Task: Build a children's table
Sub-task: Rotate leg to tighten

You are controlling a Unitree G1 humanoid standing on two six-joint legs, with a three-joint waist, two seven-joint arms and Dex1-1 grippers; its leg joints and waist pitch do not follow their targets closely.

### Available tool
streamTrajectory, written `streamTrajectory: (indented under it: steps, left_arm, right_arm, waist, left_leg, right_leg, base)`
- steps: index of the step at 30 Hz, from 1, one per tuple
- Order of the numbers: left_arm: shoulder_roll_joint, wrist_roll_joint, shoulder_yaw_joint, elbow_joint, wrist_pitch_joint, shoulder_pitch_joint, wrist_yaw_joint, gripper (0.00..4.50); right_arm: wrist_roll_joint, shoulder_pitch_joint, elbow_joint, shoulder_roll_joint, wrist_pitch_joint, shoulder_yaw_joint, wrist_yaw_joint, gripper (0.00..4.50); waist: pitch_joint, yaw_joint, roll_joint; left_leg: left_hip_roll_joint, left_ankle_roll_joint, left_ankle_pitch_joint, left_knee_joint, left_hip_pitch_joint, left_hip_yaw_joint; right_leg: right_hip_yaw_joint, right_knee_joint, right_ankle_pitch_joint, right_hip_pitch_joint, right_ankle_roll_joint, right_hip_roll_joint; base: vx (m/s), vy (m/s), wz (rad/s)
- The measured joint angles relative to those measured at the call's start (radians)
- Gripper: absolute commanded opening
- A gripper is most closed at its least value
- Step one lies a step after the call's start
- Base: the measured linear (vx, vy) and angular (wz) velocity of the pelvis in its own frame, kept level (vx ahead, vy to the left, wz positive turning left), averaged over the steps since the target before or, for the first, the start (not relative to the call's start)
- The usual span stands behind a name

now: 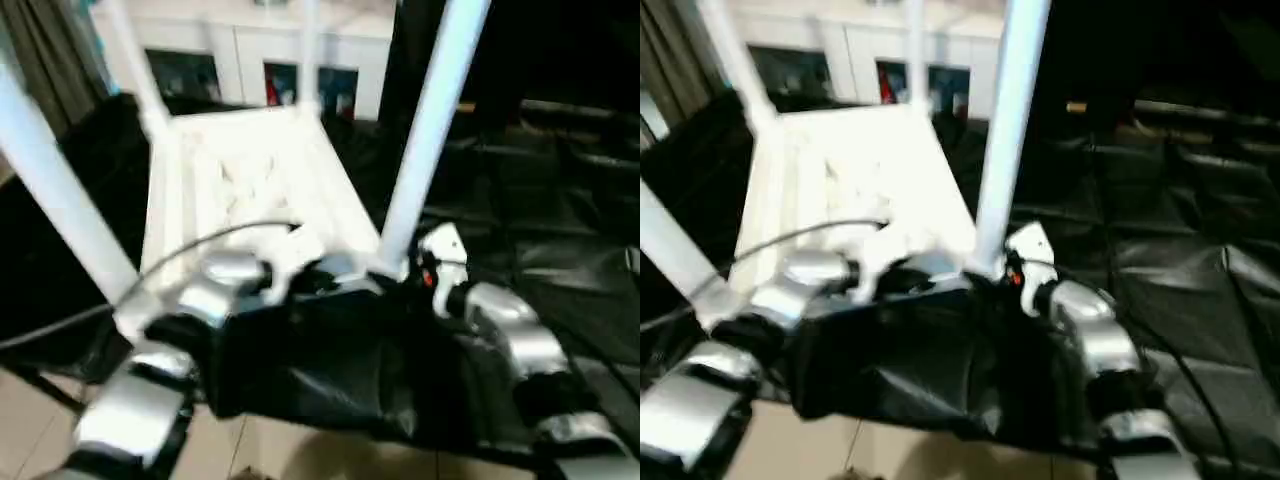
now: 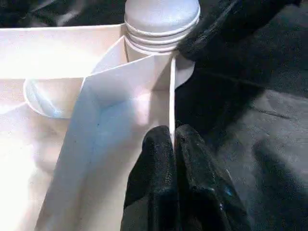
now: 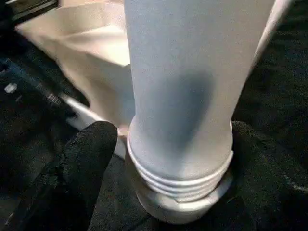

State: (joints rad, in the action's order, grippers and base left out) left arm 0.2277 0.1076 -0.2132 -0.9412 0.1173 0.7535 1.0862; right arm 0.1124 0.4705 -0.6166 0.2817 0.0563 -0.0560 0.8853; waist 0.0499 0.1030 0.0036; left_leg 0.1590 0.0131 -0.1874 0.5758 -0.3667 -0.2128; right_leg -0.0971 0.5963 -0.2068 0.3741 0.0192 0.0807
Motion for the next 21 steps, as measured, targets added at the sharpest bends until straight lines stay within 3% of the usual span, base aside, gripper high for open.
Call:
streamTrajectory:
  steps: [5,15,17,20,21]
  left_arm:
    - [0.050,-0.003,-0.013,0.033,0.060,-0.018,0.076,0.00]
    - [0.060,-0.006,-0.019,0.062,0.065,-0.035,0.114,0.00]
    - [0.061,-0.008,-0.020,0.065,0.065,-0.036,0.130,0.00]
    - [0.064,-0.012,-0.022,0.070,0.065,-0.040,0.147,0.00]
    - [0.065,-0.014,-0.022,0.071,0.065,-0.041,0.148,0.00]
  right_arm:
    - [0.001,-0.008,0.048,0.058,0.007,-0.040,0.130,3.83]
    - [0.001,-0.007,0.056,0.050,0.013,-0.054,0.152,3.83]
    - [0.002,-0.006,0.056,0.046,0.016,-0.058,0.164,3.53]
    - [0.003,-0.003,0.056,0.042,0.021,-0.061,0.171,3.42]
    - [0.003,-0.003,0.056,0.041,0.022,-0.061,0.171,3.18]
  waist:
    - [0.001,0.007,-0.002]
    - [0.002,0.010,-0.004]
    - [0.002,0.010,-0.004]
    - [0.002,0.014,-0.005]
    - [0.002,0.014,-0.005]
  left_leg:
    - [0.001,-0.006,0.002,0.005,-0.009,0.000]
    - [0.002,-0.006,0.001,0.010,-0.011,-0.001]
    - [0.002,-0.006,0.001,0.010,-0.011,-0.001]
    - [0.002,-0.006,0.001,0.011,-0.011,-0.001]
    - [0.002,-0.006,0.001,0.011,-0.011,-0.001]
  right_leg:
    - [0.000,0.001,0.000,0.008,0.000,0.000]
    - [0.000,0.004,0.000,0.008,0.000,0.000]
    - [0.000,0.004,0.000,0.008,0.001,0.000]
    - [0.000,0.004,0.000,0.009,0.001,0.000]
    - [0.000,0.005,0.000,0.008,0.001,0.000]
  base:
    - [0.000,0.000,0.00]
    - [0.000,0.000,0.00]
    - [0.000,0.000,0.00]
    - [0.000,0.000,0.00]
    - [0.000,0.000,0.00]
